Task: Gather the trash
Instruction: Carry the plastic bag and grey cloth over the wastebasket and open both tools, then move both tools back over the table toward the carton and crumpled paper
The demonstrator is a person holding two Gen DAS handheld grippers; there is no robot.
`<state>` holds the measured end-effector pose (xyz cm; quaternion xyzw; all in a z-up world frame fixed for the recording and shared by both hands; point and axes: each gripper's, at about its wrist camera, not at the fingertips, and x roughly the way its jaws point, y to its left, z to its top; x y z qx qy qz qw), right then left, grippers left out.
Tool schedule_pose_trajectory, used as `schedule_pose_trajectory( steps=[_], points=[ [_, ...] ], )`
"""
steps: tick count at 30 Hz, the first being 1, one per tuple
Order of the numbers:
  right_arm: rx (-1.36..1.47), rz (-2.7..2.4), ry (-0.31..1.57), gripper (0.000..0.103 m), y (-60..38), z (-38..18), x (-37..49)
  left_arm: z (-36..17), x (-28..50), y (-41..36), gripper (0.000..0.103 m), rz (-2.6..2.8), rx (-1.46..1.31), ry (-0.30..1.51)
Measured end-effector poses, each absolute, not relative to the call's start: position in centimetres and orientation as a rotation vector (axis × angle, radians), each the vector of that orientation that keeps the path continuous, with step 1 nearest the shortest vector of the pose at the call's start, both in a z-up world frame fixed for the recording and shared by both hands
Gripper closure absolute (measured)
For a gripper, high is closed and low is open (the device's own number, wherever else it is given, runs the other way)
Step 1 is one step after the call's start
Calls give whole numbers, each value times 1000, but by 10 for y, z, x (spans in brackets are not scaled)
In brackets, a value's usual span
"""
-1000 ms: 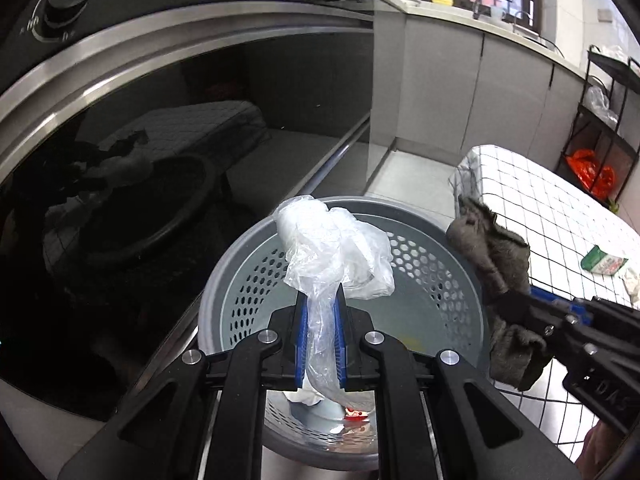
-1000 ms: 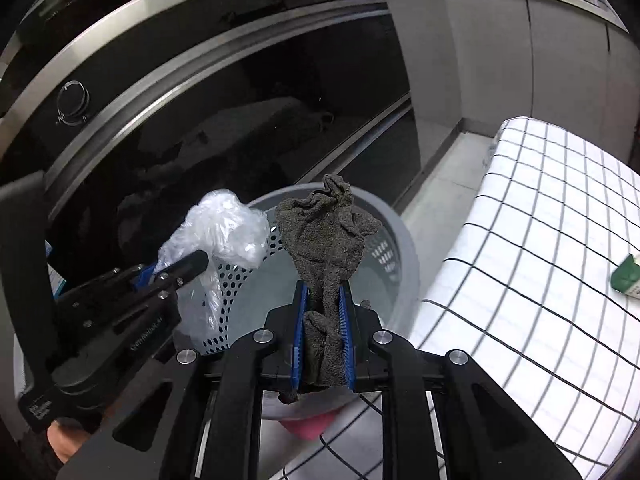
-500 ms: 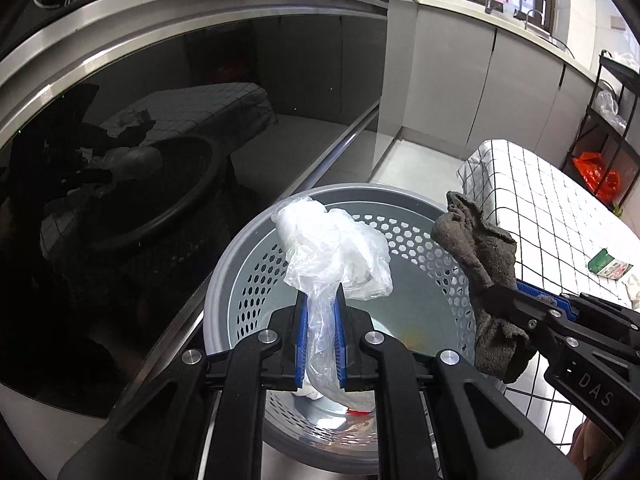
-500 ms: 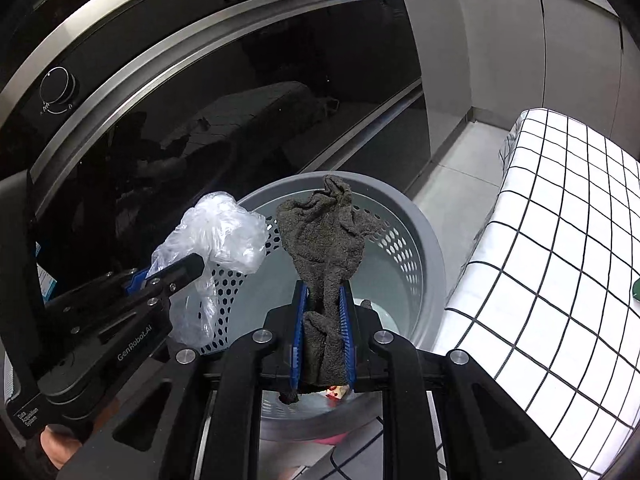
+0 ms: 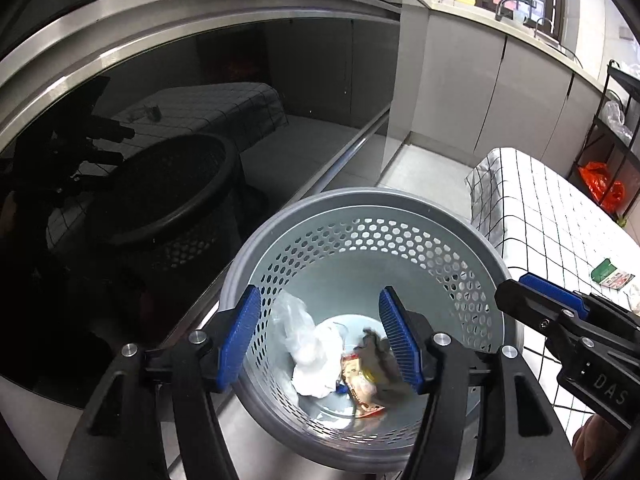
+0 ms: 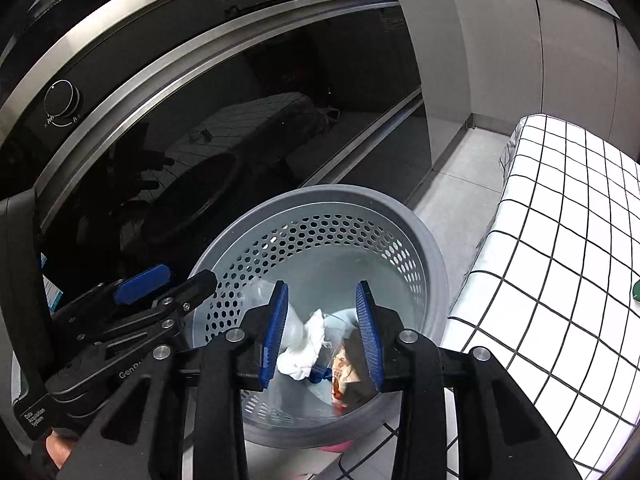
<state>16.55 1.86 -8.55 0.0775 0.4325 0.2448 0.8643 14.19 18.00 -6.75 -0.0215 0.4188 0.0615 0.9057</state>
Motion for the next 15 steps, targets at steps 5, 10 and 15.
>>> schedule_pose_trajectory(
  steps=[5,10,15],
  points=[
    [162,506,912,69,17,-88,164,-66,143,180,43,124,-47,864],
    [162,493,913,69,14,-87,160,-66,142,177,41,121,-35,858],
    [166,472,910,68,9,-87,154,-63,138,175,35,127,-23,841]
  ],
)
